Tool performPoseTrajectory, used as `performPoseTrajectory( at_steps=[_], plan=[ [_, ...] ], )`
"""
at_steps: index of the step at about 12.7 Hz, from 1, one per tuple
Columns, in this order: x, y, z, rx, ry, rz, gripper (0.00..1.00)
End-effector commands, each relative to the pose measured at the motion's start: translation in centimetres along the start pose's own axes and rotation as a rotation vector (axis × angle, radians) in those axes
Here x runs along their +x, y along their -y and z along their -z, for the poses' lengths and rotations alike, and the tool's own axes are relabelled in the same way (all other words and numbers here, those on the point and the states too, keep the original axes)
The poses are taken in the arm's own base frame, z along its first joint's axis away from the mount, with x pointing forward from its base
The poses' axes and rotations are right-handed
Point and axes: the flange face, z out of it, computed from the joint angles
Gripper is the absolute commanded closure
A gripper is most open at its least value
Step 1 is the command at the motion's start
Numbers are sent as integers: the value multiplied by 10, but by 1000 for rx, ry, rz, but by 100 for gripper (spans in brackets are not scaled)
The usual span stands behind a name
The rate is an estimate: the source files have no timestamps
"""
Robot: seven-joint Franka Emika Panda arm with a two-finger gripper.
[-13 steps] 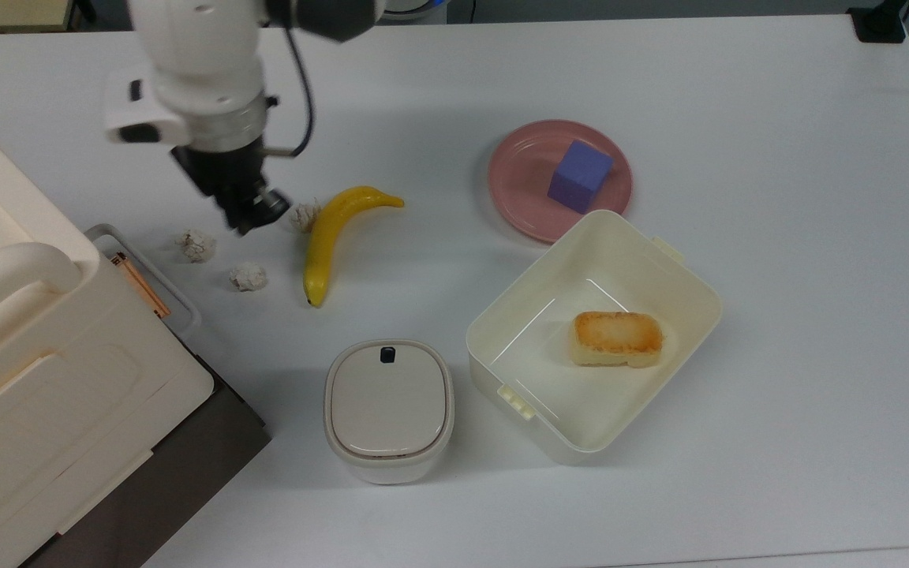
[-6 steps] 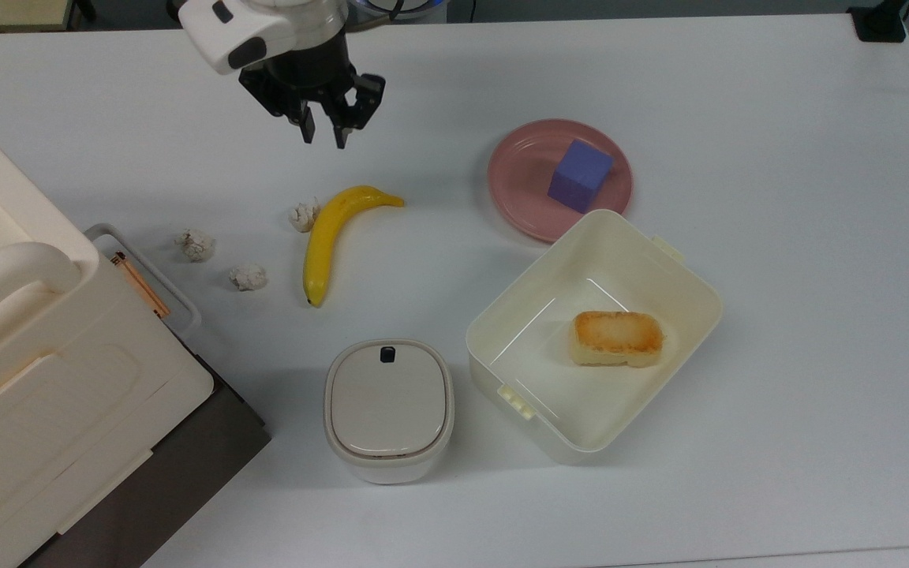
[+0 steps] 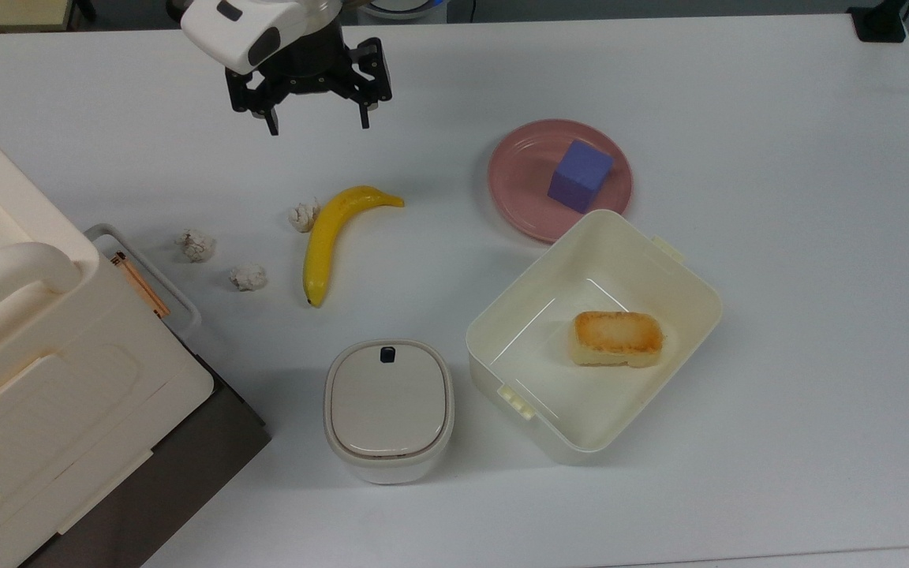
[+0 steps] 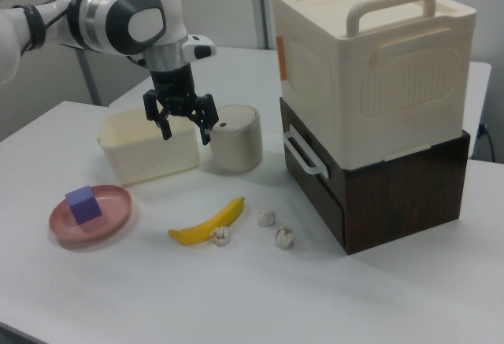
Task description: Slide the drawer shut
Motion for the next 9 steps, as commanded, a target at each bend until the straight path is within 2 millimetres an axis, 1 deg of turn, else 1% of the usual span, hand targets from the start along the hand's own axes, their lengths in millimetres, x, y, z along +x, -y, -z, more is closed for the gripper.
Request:
performPoseTrajectory(
  at_steps=[1, 3, 5, 9],
  plan=[
    [-6, 7, 0, 9, -1, -182, 0],
    [-5, 12, 1, 7, -4, -191, 0],
    [-6, 9, 2, 7, -7, -197, 0],
    [-5, 10, 3, 10, -14, -197, 0]
  ],
)
